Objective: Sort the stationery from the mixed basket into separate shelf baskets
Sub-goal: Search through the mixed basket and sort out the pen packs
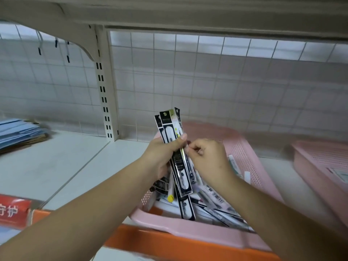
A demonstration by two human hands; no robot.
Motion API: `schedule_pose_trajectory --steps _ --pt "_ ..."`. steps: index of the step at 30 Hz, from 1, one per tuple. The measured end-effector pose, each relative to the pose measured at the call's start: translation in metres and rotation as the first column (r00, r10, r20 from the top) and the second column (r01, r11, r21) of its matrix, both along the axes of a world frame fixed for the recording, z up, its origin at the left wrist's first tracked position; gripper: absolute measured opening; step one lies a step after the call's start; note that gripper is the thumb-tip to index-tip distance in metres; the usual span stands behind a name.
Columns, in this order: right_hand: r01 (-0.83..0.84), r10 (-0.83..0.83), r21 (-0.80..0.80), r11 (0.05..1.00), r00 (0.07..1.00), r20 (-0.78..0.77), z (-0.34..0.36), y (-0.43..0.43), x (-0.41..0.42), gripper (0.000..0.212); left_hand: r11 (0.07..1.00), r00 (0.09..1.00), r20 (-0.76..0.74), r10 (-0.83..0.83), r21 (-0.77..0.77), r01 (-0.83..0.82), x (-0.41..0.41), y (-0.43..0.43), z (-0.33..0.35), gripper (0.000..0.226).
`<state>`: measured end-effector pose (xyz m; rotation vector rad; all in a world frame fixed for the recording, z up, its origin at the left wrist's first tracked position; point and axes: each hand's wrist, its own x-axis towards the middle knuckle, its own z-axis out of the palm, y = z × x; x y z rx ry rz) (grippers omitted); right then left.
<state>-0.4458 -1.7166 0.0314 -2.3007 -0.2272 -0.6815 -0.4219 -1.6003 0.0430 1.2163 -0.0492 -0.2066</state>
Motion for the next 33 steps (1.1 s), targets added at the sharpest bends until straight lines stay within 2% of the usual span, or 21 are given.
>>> schedule_pose_trajectory --steps 2,5,6,8,9,11,12,13,16,20,23,26,28,30,33 --pt "-0.037 0.035 -0.059 0.998 0.999 -0.033 -0.001 0.0 -0.002 0.017 1.0 1.0 -0.005 0.02 0.02 -0.02 -0.001 0.001 0.002 0.028" --pt "-0.039 0.033 -0.078 0.996 0.997 -0.077 0.002 -0.002 -0.003 0.035 0.992 0.992 -0.027 0.123 0.007 -0.123 0.0 0.003 0.005 0.007" --pt "-0.002 -0.006 -0.082 0.997 0.995 -0.101 0.003 -0.005 -0.004 0.035 0.982 0.982 0.001 0.188 0.018 -0.188 0.002 0.003 0.005 0.007" --pt "0.048 -0.083 -0.156 0.987 0.971 -0.225 0.004 -0.012 -0.009 0.02 0.952 0.95 0.113 0.291 0.066 -0.3 0.003 0.005 0.004 0.009" --pt "0.024 -0.099 -0.212 0.977 0.932 -0.349 0.005 -0.016 -0.013 0.008 0.942 0.934 0.173 0.311 0.076 -0.328 0.003 0.005 0.004 0.009" --pt "-0.104 -0.09 -0.27 0.957 0.78 -0.619 0.003 -0.019 -0.021 0.022 0.938 0.919 0.235 0.317 0.067 -0.341 0.001 0.006 0.003 0.011" --pt "-0.154 -0.086 -0.282 0.947 0.723 -0.686 0.002 -0.018 -0.023 0.028 0.938 0.916 0.247 0.316 0.06 -0.34 0.001 0.008 0.002 0.013" --pt "-0.179 -0.092 -0.305 0.935 0.711 -0.697 0.002 -0.017 -0.024 0.03 0.938 0.913 0.253 0.32 0.05 -0.342 0.001 0.009 0.001 0.013" --pt "-0.169 -0.109 -0.333 0.927 0.73 -0.675 -0.002 -0.014 -0.018 0.025 0.945 0.919 0.234 0.318 0.003 -0.327 0.001 0.014 0.001 0.015" --pt "-0.044 -0.082 -0.177 0.983 0.761 -0.644 -0.008 -0.024 -0.009 0.02 0.949 0.931 0.195 0.309 -0.006 -0.314 -0.001 0.013 0.004 0.009" --pt "0.115 -0.097 0.005 0.993 0.863 -0.496 0.005 -0.041 -0.01 0.03 0.945 0.93 0.181 0.32 0.01 -0.327 -0.003 0.006 0.012 0.007" --pt "0.147 -0.087 0.184 0.972 0.951 -0.296 0.031 -0.064 -0.03 0.026 0.953 0.931 0.21 0.298 -0.002 -0.304 -0.011 -0.014 0.031 0.009" --pt "0.104 -0.045 0.298 0.949 0.98 -0.196 0.049 -0.082 -0.052 0.026 0.971 0.941 0.246 0.232 -0.004 -0.238 -0.027 -0.04 0.044 0.012" --pt "0.063 -0.014 0.39 0.918 0.992 -0.128 0.063 -0.103 -0.078 0.029 0.994 0.959 0.265 0.104 -0.006 -0.106 -0.049 -0.077 0.053 0.012" --pt "0.085 -0.052 0.419 0.904 0.995 -0.089 0.072 -0.139 -0.12 0.028 0.988 0.955 0.263 -0.134 -0.042 0.15 -0.092 -0.137 0.058 0.014"
